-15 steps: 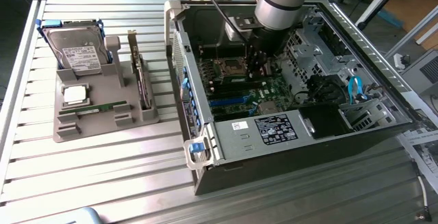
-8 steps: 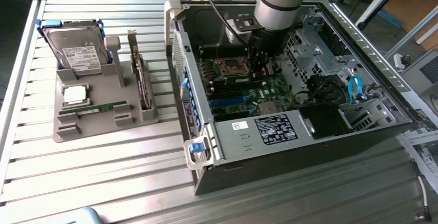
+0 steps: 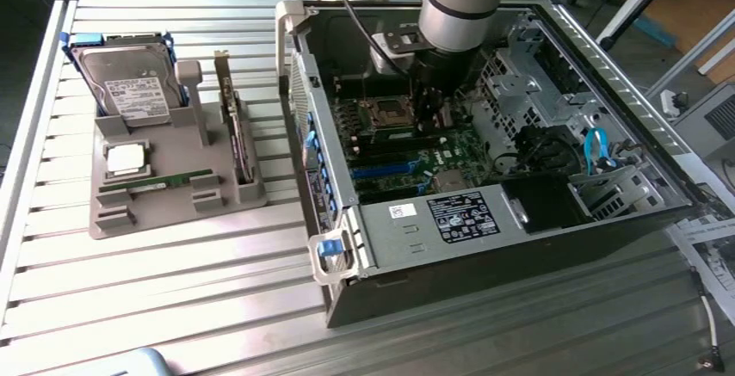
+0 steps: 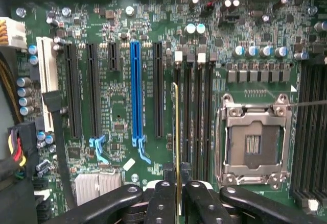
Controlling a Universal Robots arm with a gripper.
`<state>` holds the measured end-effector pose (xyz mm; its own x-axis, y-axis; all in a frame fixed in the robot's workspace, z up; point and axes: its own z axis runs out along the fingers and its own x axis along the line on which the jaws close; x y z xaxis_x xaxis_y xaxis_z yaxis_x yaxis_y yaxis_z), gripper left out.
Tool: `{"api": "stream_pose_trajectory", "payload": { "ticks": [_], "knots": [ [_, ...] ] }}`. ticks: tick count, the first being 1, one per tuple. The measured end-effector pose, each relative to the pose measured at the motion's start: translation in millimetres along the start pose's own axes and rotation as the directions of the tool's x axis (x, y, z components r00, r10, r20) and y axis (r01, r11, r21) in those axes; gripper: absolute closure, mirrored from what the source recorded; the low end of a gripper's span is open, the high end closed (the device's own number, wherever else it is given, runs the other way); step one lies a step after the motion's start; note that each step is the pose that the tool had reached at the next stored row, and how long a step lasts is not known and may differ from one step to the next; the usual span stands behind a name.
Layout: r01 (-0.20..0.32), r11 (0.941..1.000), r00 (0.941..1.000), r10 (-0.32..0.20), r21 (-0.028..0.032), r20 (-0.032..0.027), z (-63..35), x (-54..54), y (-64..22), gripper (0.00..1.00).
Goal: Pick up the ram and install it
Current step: 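Insert the ram into the slot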
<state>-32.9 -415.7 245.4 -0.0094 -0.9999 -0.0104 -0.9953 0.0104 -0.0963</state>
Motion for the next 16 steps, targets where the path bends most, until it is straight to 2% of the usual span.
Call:
{"api": "stream_pose_trajectory", "payload": {
  "ticks": [5, 16],
  "knots": [
    [0.000, 1.0000, 1.0000, 0.000, -0.0001, 0.0000, 1.2, -1.5, 7.9, 0.86],
    [-0.005, 1.0000, 1.0000, 0.005, -0.0001, -0.0012, 9.0, -3.1, 13.1, 0.86]
  ]
}}
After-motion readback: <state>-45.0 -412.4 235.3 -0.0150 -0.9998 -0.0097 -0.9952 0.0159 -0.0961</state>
